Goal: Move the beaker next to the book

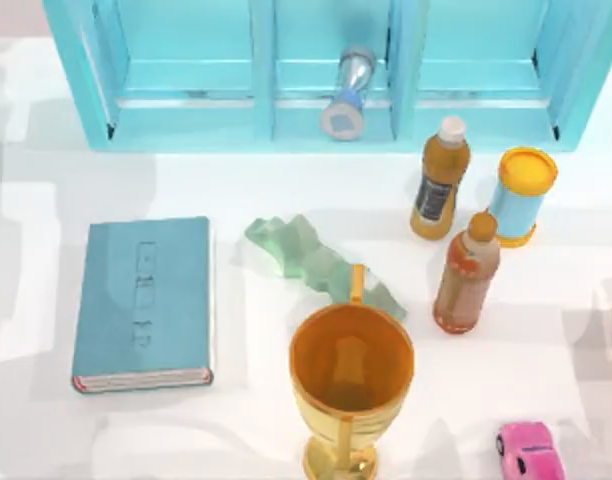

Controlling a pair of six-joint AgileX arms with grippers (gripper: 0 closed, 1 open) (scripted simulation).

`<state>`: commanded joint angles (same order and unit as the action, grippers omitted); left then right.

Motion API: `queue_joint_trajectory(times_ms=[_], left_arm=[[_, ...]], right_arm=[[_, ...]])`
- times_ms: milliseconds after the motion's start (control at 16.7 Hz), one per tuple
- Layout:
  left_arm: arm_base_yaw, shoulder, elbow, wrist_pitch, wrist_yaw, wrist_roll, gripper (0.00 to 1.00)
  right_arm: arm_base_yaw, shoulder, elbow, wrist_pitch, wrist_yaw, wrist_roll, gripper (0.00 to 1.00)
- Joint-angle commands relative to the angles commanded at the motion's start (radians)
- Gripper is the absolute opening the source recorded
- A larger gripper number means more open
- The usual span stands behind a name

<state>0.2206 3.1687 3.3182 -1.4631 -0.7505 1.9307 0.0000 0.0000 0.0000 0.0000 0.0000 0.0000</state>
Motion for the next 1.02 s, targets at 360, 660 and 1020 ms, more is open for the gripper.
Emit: queue_joint_trajectory(times_ms=[360, 660, 1020], left_arm=[[0.000, 0.000, 0.000, 0.000, 0.000, 0.000, 0.00], [-0.008, -0.018, -0.017, 0.006, -0.002, 0.001, 0.00], [-0.013, -0.206, -0.292, 0.084, -0.003, -0.004, 0.00]], right_arm=[[0.000, 0.000, 0.000, 0.000, 0.000, 0.000, 1.00], [0.000, 0.000, 0.000, 0.000, 0.000, 0.000, 1.00], [0.000, 0.000, 0.000, 0.000, 0.000, 0.000, 1.00]])
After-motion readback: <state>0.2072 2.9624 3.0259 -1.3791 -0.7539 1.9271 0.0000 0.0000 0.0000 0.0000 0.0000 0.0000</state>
